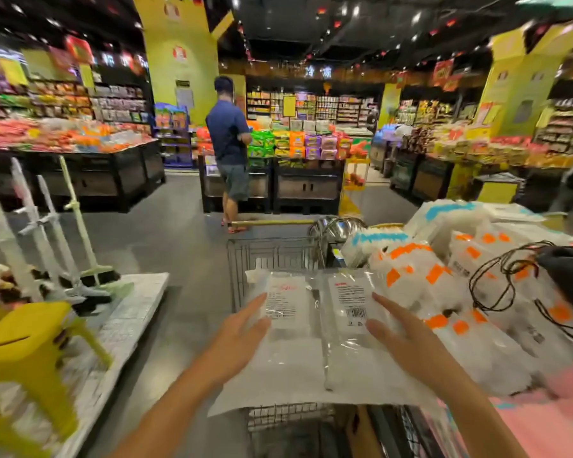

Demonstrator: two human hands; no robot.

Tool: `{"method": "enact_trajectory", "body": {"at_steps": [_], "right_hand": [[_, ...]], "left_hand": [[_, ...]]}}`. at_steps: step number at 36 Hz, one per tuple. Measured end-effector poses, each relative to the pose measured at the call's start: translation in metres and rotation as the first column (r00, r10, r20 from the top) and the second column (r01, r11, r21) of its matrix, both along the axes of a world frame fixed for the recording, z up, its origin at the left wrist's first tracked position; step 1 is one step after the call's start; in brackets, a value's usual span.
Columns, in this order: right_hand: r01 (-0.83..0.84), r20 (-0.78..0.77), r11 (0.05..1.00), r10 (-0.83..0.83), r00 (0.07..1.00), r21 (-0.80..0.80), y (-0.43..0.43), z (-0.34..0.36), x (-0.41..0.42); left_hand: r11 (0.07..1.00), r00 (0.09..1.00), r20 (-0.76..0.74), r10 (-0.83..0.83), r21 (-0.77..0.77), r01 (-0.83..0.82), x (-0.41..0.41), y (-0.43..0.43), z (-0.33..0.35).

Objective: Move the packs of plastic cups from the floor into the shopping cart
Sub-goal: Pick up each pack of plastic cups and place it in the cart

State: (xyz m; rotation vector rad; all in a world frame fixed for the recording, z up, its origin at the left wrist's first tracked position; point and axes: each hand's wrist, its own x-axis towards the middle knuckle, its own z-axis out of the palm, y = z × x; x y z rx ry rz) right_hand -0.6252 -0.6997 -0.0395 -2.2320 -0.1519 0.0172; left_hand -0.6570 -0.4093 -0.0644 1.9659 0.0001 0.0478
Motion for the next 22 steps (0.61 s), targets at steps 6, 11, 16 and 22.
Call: {"method": "enact_trajectory", "body": {"at_steps": [6,11,16,22], "right_hand": [[-0.055,-0.027,0.997,0.054,0.998,-0.046,0.031,-0.017,0.087],[-0.052,-0.033,0.994,0.049,0.998,-0.092,0.068,-0.032,0.159],[-0.062,-0.086,0.989,0.051,0.995,-0.135,0.100,-0.049,0.221],[-0.053,-0.171,0.990,0.031,0.985,-0.128,0.118,-0.088,0.294]], "left_hand": [[0.998,0.999,-0.021,0.048,-0.041,-0.049,0.074,0.034,-0.022],[0.998,0.998,-0.038,0.041,-0.042,-0.043,0.148,0.073,-0.047],[0.998,0.997,-0.066,0.043,-0.038,-0.045,0.214,0.104,-0.071],[0.999,0.994,-0.109,0.020,-0.036,-0.024,0.285,0.119,-0.104]]}}
